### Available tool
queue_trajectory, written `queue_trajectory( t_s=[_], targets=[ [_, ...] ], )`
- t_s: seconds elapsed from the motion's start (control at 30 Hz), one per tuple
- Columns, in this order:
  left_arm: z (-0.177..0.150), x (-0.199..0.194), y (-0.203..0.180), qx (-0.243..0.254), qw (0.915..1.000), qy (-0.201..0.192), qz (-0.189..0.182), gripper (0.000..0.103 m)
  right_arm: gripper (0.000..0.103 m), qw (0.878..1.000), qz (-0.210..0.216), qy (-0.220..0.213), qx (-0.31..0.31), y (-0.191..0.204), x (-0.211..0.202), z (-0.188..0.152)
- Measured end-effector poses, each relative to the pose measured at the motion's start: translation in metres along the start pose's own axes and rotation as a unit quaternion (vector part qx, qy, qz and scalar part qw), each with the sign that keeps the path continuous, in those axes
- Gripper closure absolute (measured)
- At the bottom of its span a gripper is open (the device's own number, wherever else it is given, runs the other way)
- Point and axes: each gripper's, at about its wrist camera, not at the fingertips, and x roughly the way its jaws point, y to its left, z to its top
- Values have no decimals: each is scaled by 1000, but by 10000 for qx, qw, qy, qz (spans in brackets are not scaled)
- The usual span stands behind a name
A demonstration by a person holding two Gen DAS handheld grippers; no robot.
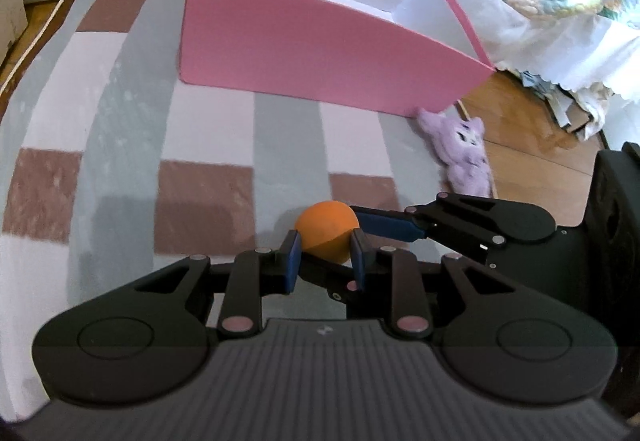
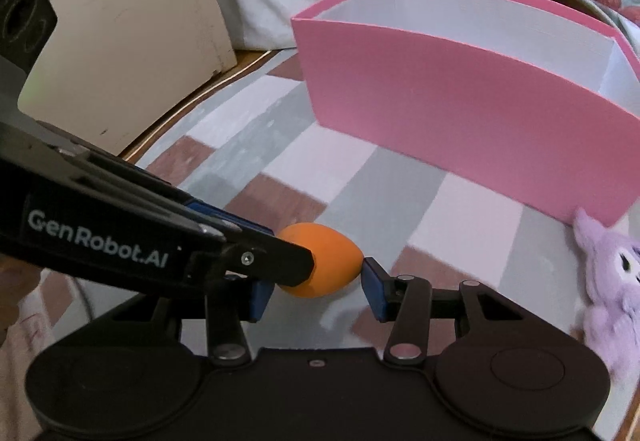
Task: Organize objects
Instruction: 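Lift the sponge with the right gripper and carry it over the pink box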
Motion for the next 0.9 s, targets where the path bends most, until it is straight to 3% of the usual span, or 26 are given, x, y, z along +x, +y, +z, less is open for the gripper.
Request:
queue_trajectory(
  t_s=[0.23, 0.4, 0.7, 0.9],
  targets=[
    [-14, -37, -22, -141, 9995, -285, -66, 78, 50, 9996, 213, 145, -117, 7, -40, 2],
    [-1, -62, -38, -109, 9991, -409, -100, 78, 50, 9993, 223, 76, -289, 12, -68, 14],
    [53, -107, -80, 372, 9977, -566, 69, 78, 50, 9976, 131, -443, -522, 5, -118, 56],
    [102, -111, -91, 461, 9970, -613, 91, 78, 50, 9954, -71, -590, -755, -10, -130, 99]
  ],
)
